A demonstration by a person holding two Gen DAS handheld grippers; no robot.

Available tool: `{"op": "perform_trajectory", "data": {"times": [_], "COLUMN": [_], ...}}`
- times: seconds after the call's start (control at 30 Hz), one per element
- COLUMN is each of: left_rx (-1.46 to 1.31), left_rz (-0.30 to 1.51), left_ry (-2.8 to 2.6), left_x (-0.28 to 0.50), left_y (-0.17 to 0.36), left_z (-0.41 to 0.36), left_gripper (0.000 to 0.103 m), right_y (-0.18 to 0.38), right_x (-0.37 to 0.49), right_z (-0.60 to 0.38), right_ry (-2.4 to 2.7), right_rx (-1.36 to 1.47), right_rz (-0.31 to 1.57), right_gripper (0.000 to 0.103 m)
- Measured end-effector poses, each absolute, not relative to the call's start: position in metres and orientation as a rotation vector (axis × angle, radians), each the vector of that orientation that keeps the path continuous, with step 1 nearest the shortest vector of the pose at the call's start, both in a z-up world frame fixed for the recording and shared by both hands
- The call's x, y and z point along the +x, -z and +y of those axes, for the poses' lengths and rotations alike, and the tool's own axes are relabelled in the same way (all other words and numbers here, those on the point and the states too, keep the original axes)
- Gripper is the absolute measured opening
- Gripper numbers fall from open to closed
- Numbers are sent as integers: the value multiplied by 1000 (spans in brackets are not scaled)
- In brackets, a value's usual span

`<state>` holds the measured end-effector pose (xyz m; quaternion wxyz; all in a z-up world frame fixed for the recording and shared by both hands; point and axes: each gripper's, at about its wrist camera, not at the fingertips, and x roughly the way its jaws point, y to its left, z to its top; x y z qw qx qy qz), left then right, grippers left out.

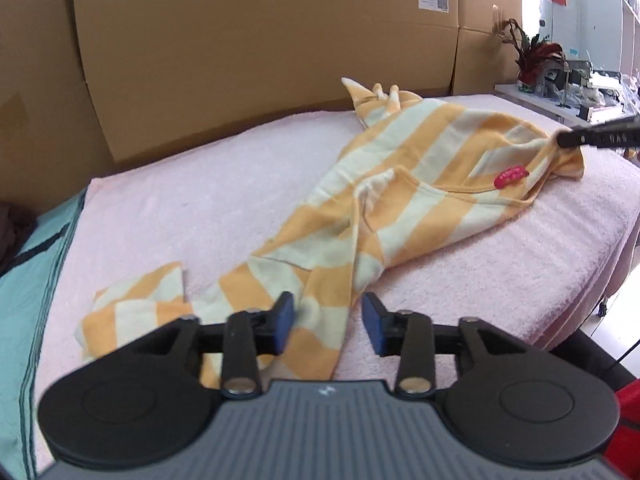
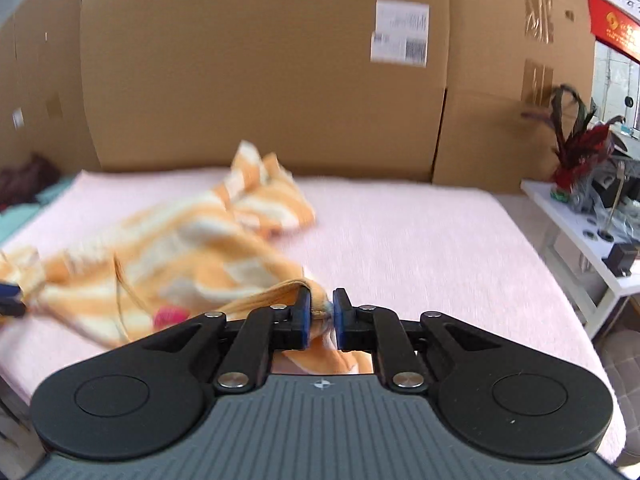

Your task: Fold clothes

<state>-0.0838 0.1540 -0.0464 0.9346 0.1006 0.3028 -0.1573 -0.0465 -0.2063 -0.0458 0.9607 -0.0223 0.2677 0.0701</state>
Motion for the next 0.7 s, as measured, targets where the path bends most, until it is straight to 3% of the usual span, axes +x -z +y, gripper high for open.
{"op": "perform_trajectory", "data": {"times": [0.03,0.1,0.17,0.2,0.23,0.27,0.3,0.47,0.63,0.67,0.7], "left_rx": [195,184,210,226,237,246,245,174,109,96,82], "left_rz": [603,570,568,569,583,604,627,617,592,587,582], "left_ry": [326,342,352,357,364,373,384,393,364,358,352], "left_x": [-84,-82,-72,-66,-60,-54,-47,-44,-46,-46,-47], "left_y": [43,36,36,37,40,45,49,54,53,53,53], "left_z": [155,155,147,142,138,134,132,135,138,139,139], "left_gripper": [62,72,74,72,69,53,42,31,10,9,7], "right_y": [49,52,52,51,49,49,51,65,72,74,76], "right_x": [-48,-53,-62,-67,-72,-77,-82,-94,-82,-77,-72], "right_z": [-206,-209,-214,-215,-216,-216,-215,-208,-200,-198,-196], "right_ry": [-143,-147,-150,-163,-178,-192,-198,-210,-206,-195,-184], "right_rx": [-68,-101,-126,-140,-161,-187,-223,-364,-356,-357,-358], "right_rz": [556,568,555,549,544,545,551,582,538,533,528], "right_gripper": [14,30,41,41,41,41,41,41,39,34,22]}}
